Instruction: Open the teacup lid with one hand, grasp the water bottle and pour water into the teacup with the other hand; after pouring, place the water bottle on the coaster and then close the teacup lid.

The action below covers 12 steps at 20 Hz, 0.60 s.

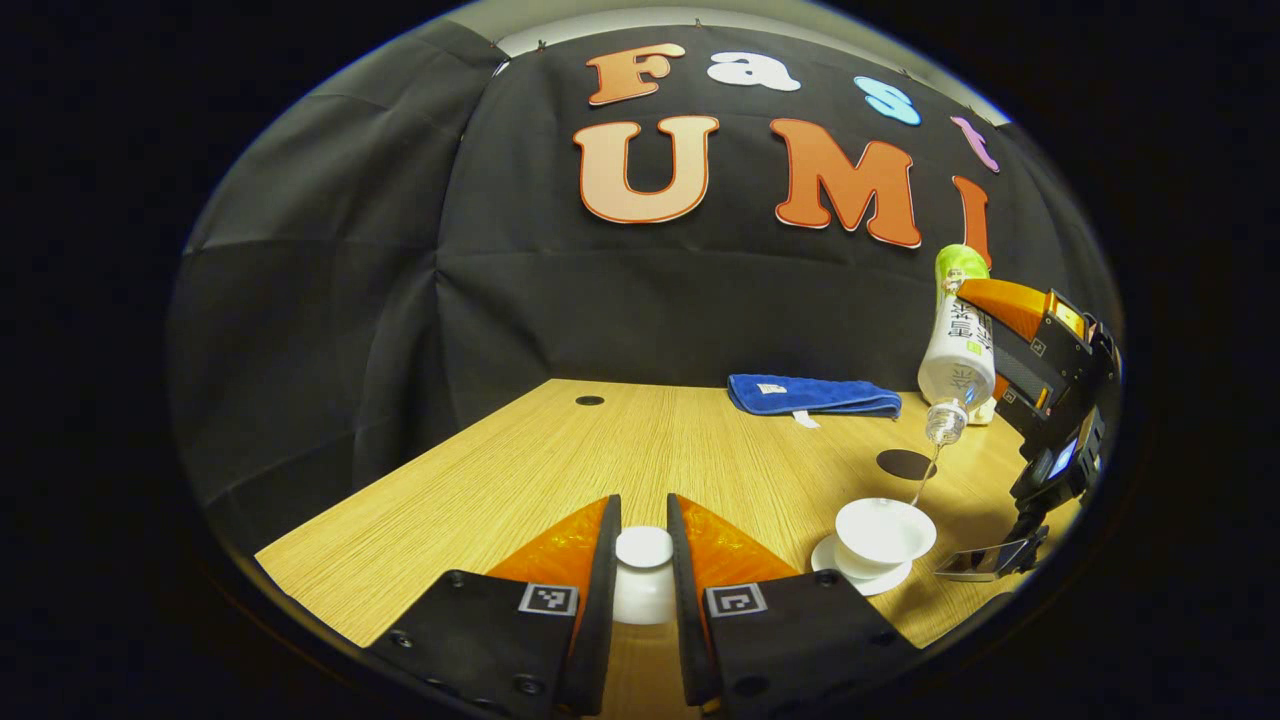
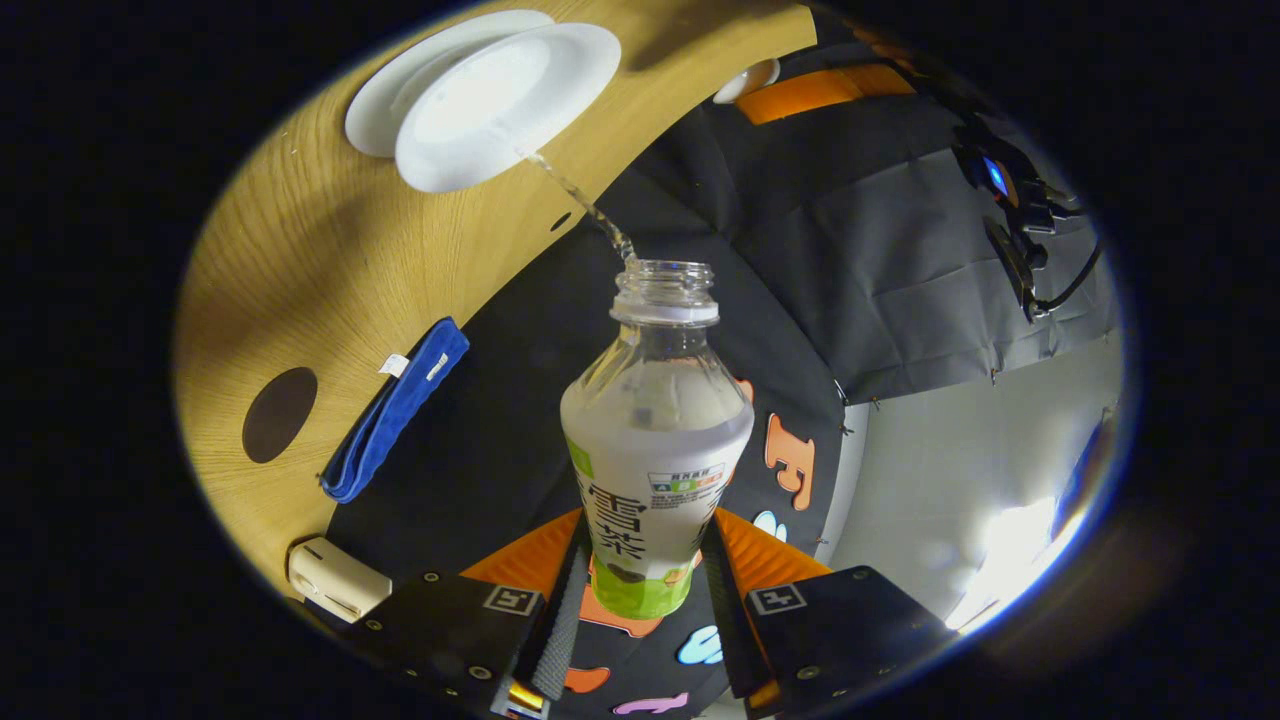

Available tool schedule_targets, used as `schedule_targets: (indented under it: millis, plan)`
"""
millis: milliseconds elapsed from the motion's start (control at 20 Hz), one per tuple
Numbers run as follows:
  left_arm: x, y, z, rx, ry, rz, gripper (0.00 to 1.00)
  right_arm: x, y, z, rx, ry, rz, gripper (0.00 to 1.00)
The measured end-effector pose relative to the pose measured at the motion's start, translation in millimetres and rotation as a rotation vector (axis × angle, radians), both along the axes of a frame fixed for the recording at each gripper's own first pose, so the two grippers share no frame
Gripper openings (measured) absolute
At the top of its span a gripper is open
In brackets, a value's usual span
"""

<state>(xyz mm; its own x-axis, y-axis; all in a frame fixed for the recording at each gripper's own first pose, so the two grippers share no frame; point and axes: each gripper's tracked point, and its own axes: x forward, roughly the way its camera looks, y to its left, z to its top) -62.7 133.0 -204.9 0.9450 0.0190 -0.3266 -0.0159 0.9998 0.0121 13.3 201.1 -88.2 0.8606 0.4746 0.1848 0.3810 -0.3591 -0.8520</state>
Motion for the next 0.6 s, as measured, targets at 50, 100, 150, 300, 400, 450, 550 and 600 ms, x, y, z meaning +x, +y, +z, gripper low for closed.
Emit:
schedule_targets:
  millis: [50, 100, 150, 300, 400, 450, 550, 600]
  plan:
    - [1, -1, 1, 0.002, -0.002, -0.001, 0.31, 0, 2, -2, 0.002, 0.004, 0.0, 0.61]
    - [1, -2, 1, 0.004, -0.003, -0.004, 0.31, -3, 2, -5, 0.003, 0.011, 0.006, 0.61]
    - [1, -3, 2, 0.006, -0.009, -0.005, 0.33, -4, 5, -7, 0.006, 0.029, 0.009, 0.61]
    - [1, -5, 5, -0.001, -0.011, -0.007, 0.32, -2, 3, -26, 0.062, 0.128, -0.01, 0.61]
    - [2, -6, 4, -0.007, -0.007, -0.001, 0.31, -3, -5, -45, 0.134, 0.229, -0.038, 0.61]
    - [2, -7, 4, -0.011, -0.007, 0.0, 0.33, -5, -7, -50, 0.174, 0.269, -0.053, 0.61]
    - [3, -10, 7, -0.02, -0.014, 0.0, 0.33, -6, -8, -56, 0.253, 0.344, -0.084, 0.61]
    - [4, -13, 9, -0.023, -0.02, -0.003, 0.32, -6, -10, -62, 0.308, 0.395, -0.1, 0.61]
